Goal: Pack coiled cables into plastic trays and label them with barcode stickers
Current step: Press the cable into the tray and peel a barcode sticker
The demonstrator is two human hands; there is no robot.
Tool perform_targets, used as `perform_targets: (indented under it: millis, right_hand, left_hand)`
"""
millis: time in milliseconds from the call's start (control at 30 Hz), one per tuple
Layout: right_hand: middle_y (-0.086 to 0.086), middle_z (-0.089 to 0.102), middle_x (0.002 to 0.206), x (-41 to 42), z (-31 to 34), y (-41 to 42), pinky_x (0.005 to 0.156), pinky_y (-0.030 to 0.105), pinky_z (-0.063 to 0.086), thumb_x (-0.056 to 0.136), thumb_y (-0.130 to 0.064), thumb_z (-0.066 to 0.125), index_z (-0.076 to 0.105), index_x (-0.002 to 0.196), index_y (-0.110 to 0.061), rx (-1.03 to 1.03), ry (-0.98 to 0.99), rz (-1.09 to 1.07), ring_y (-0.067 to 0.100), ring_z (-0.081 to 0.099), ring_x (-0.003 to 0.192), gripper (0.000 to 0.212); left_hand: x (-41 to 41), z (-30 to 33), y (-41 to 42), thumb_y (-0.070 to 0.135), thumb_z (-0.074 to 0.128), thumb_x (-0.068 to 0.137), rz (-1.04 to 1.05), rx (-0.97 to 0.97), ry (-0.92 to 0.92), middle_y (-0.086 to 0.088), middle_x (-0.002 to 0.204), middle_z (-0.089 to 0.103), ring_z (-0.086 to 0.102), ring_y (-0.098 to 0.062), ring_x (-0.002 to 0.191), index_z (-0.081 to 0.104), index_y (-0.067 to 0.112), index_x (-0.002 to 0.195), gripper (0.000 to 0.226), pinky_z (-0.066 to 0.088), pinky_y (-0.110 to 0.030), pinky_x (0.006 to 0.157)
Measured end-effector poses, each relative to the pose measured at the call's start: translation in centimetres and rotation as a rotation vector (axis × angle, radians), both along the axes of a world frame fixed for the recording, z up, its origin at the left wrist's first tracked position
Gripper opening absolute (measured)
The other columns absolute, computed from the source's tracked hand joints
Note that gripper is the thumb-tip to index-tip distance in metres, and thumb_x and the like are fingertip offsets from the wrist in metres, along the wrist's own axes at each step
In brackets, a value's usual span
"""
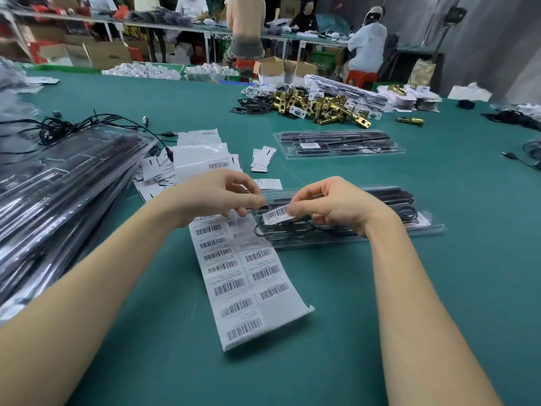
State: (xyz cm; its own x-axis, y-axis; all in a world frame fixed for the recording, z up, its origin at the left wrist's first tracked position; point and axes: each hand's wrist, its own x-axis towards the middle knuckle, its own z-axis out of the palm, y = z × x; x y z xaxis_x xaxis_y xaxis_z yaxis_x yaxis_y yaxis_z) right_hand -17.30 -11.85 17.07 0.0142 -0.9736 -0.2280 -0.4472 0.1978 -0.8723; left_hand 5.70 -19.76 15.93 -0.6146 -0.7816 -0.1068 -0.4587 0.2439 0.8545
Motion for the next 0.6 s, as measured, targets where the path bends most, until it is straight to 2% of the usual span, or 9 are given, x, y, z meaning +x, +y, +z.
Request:
perform_targets:
  millis: [233, 367, 600]
  right_hand:
    - [0.002, 0.076, 0.079, 0.1, -0.2, -0.09, 0.048, 0.019, 0.036, 0.077, -0.028, 0.084, 0.078, 0.08, -0.019, 0.008, 0.046, 0.017, 0.01, 0.046, 0.052, 0.011]
    - [0.0, 0.075, 0.077, 0.08, -0.3, -0.09, 0.049, 0.019, 0.036, 0.076, -0.028, 0.083, 0.079, 0.079, -0.02, 0.007, 0.056, 0.021, 0.01, 0.046, 0.053, 0.01]
    - [-0.004, 0.074, 0.075, -0.06, -0.43, -0.23, 0.053, 0.021, 0.039, 0.076, -0.03, 0.083, 0.079, 0.078, -0.023, 0.01, 0.085, 0.035, 0.008, 0.048, 0.052, 0.009]
  left_hand:
    - [-0.52, -0.02, 0.63, 0.037, 0.083, 0.077, -0.068, -0.008, -0.043, 0.002, 0.084, 0.075, 0.062, -0.01, 0.074, 0.072, 0.023, 0.092, 0.024, 0.048, -0.024, 0.071]
    - [-0.64, -0.16, 0.73, 0.035, 0.086, 0.074, -0.076, -0.013, -0.042, -0.001, 0.087, 0.075, 0.061, -0.013, 0.074, 0.071, 0.021, 0.093, 0.029, 0.048, -0.03, 0.074]
    - [-0.75, -0.46, 0.76, 0.035, 0.089, 0.07, -0.073, -0.009, -0.055, -0.001, 0.087, 0.074, 0.06, -0.008, 0.071, 0.069, 0.02, 0.094, 0.034, 0.047, -0.033, 0.075]
